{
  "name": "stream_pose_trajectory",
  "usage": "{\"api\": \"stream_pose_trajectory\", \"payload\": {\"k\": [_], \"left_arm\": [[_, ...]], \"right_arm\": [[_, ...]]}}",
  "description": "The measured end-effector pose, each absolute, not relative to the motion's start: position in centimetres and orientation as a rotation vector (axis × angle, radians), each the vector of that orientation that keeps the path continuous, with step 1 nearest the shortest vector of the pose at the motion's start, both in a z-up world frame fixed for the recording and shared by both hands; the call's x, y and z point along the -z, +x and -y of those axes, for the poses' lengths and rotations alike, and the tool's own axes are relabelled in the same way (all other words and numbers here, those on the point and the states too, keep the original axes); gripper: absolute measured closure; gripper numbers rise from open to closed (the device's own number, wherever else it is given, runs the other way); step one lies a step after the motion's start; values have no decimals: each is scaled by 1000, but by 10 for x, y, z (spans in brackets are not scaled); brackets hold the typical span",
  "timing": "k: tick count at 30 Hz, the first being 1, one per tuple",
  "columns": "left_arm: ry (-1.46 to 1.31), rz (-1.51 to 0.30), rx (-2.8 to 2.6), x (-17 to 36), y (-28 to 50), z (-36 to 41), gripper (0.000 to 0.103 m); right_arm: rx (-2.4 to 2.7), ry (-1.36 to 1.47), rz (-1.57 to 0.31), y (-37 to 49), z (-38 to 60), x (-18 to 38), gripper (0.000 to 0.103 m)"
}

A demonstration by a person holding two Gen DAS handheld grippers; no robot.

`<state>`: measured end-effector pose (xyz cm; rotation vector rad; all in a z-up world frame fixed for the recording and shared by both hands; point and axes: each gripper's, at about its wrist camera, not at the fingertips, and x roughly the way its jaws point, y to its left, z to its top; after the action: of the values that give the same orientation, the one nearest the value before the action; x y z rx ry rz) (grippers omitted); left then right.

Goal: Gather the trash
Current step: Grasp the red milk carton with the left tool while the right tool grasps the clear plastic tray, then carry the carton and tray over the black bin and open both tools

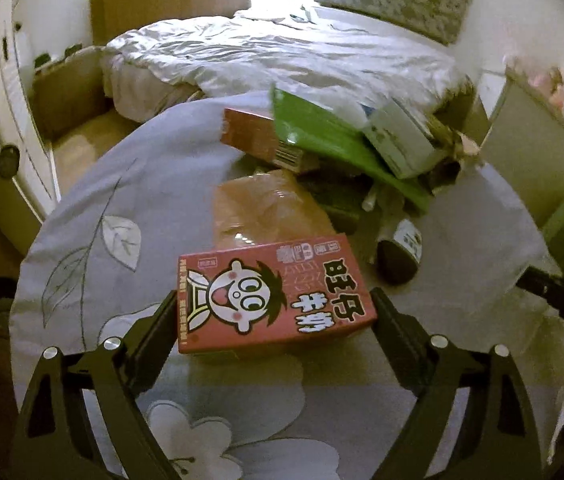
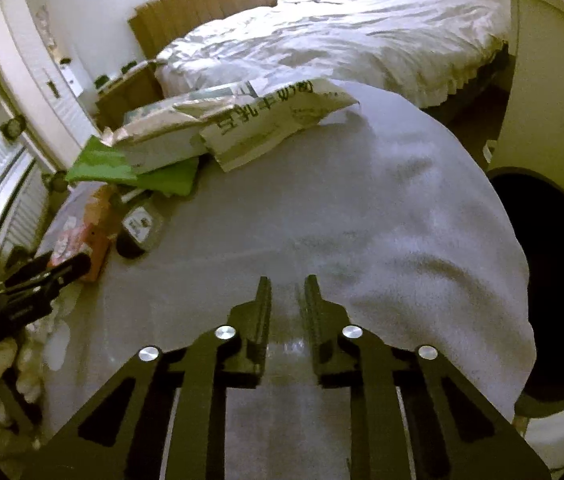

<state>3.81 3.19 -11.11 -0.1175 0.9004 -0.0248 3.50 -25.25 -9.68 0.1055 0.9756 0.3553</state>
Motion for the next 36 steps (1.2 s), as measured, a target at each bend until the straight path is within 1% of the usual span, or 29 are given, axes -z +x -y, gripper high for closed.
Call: {"api": "stream_pose_trajectory", "payload": {"k": [4,5,6,12,16,20,21,22,23,24,25,26,27,28,30,31,33,35,36], "left_arm": [[-161,-864,34,101,30,-43,14],[-163,-857,37,98,28,-44,14],[-167,-850,41,95,26,-45,14],[-162,-797,93,68,15,-33,14],[-148,-763,155,54,15,-12,14],[-141,-747,187,47,20,4,14],[-143,-745,191,46,19,7,14],[-136,-741,192,45,19,10,14],[-131,-740,192,44,19,10,14],[-127,-739,192,44,19,11,14],[-125,-742,193,44,20,12,14],[-126,-745,193,45,20,11,14],[-126,-746,191,46,18,11,14],[-126,-749,188,46,16,10,14],[-130,-756,183,48,14,6,14],[-131,-759,178,50,13,4,14],[-133,-764,170,52,11,1,14],[-140,-771,167,55,10,-2,14],[-142,-772,166,55,9,-3,14]], "right_arm": [[-373,133,-938,31,257,86,90],[-376,145,-929,31,259,84,94],[-380,157,-922,31,260,82,95],[-392,196,-872,27,271,69,97],[-389,213,-843,24,281,60,98],[-384,224,-889,27,291,66,97],[-377,221,-892,25,292,68,94],[-381,214,-900,23,293,70,88],[-391,208,-904,22,291,72,71],[-402,201,-909,21,289,74,47],[-411,195,-916,20,286,76,38],[-425,191,-920,19,283,78,32],[-436,186,-926,19,279,81,33],[-442,175,-935,19,275,83,36],[-446,151,-959,22,268,90,60],[-444,149,-965,23,266,92,64],[-444,149,-970,25,264,95,86],[-441,145,-959,25,263,94,97],[-439,146,-947,24,263,91,97]]}}
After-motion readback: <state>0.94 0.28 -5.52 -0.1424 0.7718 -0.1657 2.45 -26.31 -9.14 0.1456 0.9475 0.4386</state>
